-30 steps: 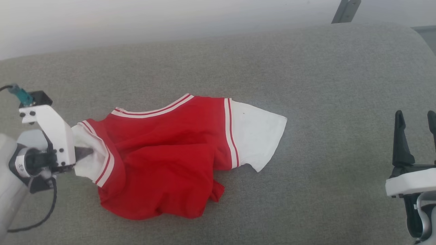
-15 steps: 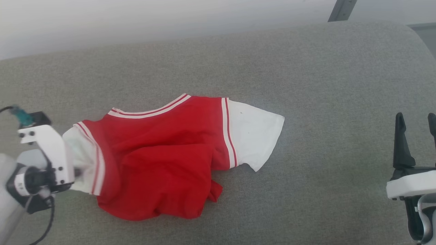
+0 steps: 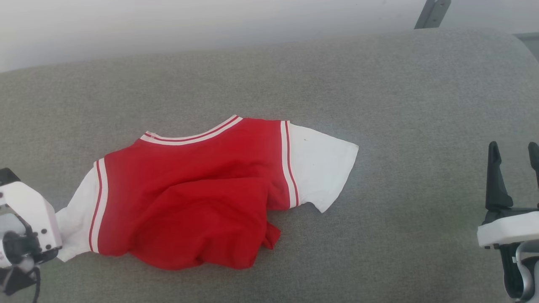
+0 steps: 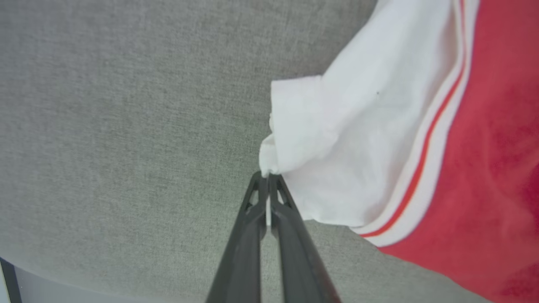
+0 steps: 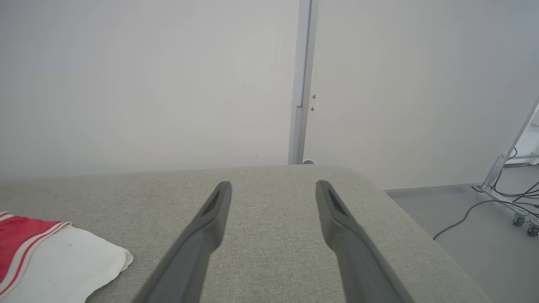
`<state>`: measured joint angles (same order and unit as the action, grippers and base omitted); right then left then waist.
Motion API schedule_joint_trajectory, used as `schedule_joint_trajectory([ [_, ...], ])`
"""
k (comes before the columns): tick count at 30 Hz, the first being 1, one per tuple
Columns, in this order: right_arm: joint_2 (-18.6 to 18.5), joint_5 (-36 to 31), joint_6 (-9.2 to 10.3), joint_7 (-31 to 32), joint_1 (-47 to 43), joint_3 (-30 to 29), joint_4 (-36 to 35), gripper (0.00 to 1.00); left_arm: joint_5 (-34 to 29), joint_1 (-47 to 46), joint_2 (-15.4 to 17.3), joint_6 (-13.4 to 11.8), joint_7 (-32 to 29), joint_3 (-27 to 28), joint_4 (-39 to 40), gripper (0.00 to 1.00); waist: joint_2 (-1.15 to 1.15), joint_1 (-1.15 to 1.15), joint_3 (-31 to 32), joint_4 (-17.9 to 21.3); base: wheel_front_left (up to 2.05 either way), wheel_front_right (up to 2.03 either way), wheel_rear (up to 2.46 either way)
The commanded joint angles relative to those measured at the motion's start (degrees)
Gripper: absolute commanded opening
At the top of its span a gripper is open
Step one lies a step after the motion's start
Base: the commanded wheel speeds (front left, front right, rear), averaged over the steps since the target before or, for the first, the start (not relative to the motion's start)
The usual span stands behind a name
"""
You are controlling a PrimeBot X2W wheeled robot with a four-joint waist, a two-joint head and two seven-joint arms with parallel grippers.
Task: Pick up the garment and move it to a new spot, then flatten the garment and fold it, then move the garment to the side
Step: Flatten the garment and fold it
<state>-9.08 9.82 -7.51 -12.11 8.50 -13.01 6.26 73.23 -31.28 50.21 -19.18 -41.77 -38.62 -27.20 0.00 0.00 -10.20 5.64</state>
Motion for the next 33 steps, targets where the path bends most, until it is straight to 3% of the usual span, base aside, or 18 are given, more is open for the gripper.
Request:
schedule_joint_trajectory([
  [1, 0.1, 0.2, 0.04, 0.4, 0.3, 0.4, 0.3, 1.0, -0.4, 1.3, -0.7, -0.1, 0.8, 0.1, -0.4, 0.0, 0.0, 0.0, -0.1, -0.3, 0.0, 0.0, 0.0],
  [2, -0.1, 0.5, 0.04, 0.6, 0.5, 0.7, 0.4, 1.0, -0.3, 1.3, -1.0, 0.0, 1.3, 0.2, -0.7, 0.0, 0.0, 0.0, -0.1, -0.4, 0.0, 0.0, 0.0],
  [4, -0.2, 1.1, 0.03, 1.0, 0.7, 1.3, 0.6, 1.0, -0.2, 1.3, -1.6, 0.5, 2.6, 0.6, -1.3, 0.43, 0.0, 0.0, 0.0, -0.7, 0.0, 0.0, 0.0],
  [5, -0.4, 1.4, 0.04, 1.3, 0.7, 1.8, 0.7, 1.0, -0.2, 1.3, -2.0, 1.0, 3.5, 0.8, -1.5, 0.93, 0.0, 0.0, 0.0, -0.8, 0.0, 0.0, 0.0],
  [6, -0.7, 1.5, 0.04, 1.6, 0.8, 2.3, 0.7, 1.0, -0.7, 1.2, -2.3, 1.4, 4.4, 0.9, -1.6, 1.0, 0.0, 0.0, 0.0, -0.9, 0.0, 0.0, 0.0],
  [15, -3.2, 3.8, 0.04, 4.7, 0.9, 7.6, 1.3, 1.0, -4.0, -0.9, -3.6, 5.9, 12.0, 0.8, -0.9, 1.0, 0.0, 0.0, 0.8, -3.4, 0.0, 0.0, 0.0],
  [21, -5.2, 7.0, 0.03, 9.0, 1.3, 11.7, 2.4, 1.0, -10.6, -2.2, -4.2, 9.0, 23.8, 0.1, 2.4, 1.0, 0.0, 0.0, 1.8, -6.4, 0.0, 0.0, 0.0],
  [33, -7.2, 12.3, 0.03, 24.0, 5.7, 14.1, 8.4, 1.0, -20.5, 0.1, -8.1, 7.7, 48.6, 0.8, 6.0, 1.0, 0.0, 0.0, 1.3, -13.6, 0.0, 0.0, 0.0],
])
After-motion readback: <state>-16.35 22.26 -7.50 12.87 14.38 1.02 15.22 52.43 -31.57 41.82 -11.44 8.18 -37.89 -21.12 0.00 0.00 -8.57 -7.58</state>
